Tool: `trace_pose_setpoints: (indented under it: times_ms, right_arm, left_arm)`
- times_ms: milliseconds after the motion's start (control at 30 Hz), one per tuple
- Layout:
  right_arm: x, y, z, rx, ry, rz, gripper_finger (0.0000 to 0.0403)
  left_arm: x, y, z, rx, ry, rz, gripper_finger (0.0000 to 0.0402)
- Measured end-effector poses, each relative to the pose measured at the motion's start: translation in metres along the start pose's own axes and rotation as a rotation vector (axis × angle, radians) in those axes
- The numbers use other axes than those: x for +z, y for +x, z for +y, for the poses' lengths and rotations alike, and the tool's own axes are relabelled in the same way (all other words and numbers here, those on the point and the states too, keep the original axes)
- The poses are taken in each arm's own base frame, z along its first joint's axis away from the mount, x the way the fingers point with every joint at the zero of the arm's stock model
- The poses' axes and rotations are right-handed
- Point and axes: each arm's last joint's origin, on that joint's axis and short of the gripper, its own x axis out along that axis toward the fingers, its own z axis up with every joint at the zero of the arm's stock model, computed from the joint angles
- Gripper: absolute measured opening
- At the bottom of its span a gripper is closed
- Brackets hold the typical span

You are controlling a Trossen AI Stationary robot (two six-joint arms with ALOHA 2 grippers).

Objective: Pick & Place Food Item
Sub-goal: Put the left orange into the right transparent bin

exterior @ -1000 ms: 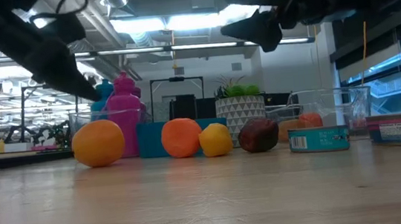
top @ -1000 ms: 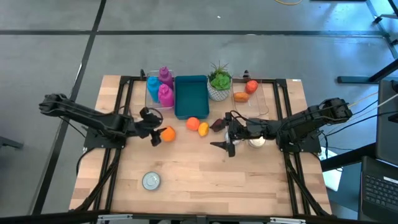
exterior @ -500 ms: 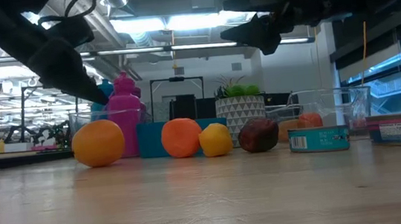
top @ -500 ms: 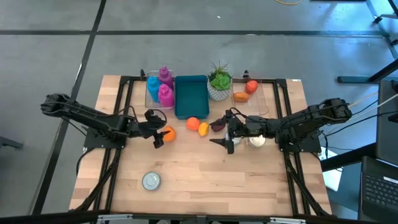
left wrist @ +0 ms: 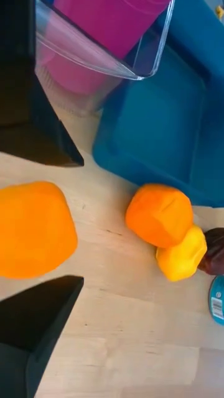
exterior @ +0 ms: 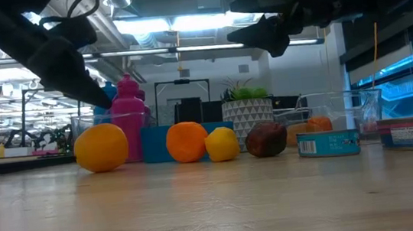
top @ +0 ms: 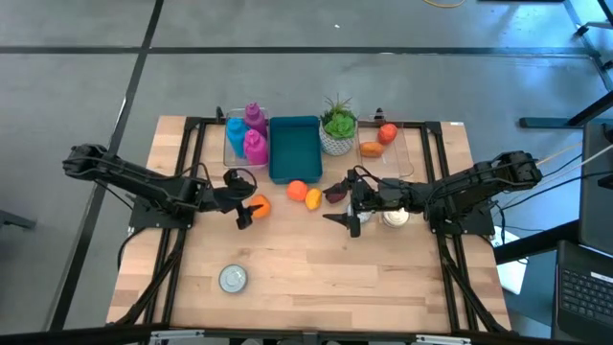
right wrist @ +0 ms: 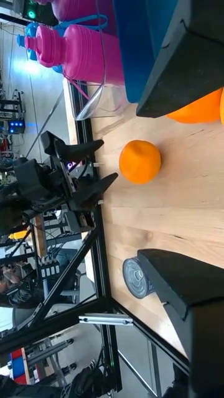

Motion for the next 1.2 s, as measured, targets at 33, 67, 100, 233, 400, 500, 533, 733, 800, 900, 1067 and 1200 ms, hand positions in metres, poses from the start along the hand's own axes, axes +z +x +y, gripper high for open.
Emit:
trace_pose_setpoints:
  times_ms: [33,67,100,233,400,500,533,733,800,900,1067,1200]
  right_arm:
    - [0.000,0.000,0.000,0.000,0.000,0.000,0.0357]
    - [0.000,0.000,0.000,0.000,0.000,0.000,0.0357]
    - [0.000,0.000,0.000,0.000,0.000,0.001,0.0357]
    - [-0.001,0.000,0.000,-0.001,0.002,0.009,0.0357]
    - [-0.002,0.000,0.000,-0.002,0.002,0.017,0.0357]
    - [-0.002,0.000,0.000,-0.002,0.002,0.017,0.0357]
    - [-0.002,0.000,0.000,-0.002,0.002,0.017,0.0357]
    - [-0.002,0.000,0.000,-0.002,0.002,0.017,0.0357]
    - [-0.002,0.000,0.000,-0.002,0.002,0.017,0.0357]
    - [-0.002,0.000,0.000,-0.002,0.002,0.017,0.0357]
    - [-0.002,0.000,0.000,-0.002,0.002,0.017,0.0357]
    - [-0.002,0.000,0.000,-0.002,0.002,0.017,0.0357]
  left_arm:
    - [0.000,0.000,0.000,0.002,0.002,0.003,0.0307]
    - [-0.001,0.000,0.000,0.006,0.006,0.010,0.0322]
    - [-0.002,0.000,0.001,0.016,0.011,0.014,0.0338]
    - [-0.004,0.000,0.002,0.036,0.042,0.032,0.0385]
    - [-0.004,0.000,0.001,0.004,0.010,0.044,0.0397]
    - [-0.005,0.001,0.000,-0.039,0.007,0.063,0.0394]
    - [-0.006,0.001,-0.001,-0.053,0.003,0.069,0.0394]
    - [-0.007,0.004,-0.003,-0.070,-0.022,0.093,0.0393]
    - [-0.009,0.007,-0.004,-0.062,-0.020,0.111,0.0393]
    - [-0.012,0.012,-0.006,-0.053,-0.011,0.136,0.0393]
    - [-0.016,0.022,-0.010,-0.042,-0.001,0.157,0.0393]
    - [-0.020,0.029,-0.012,-0.015,0.009,0.182,0.0393]
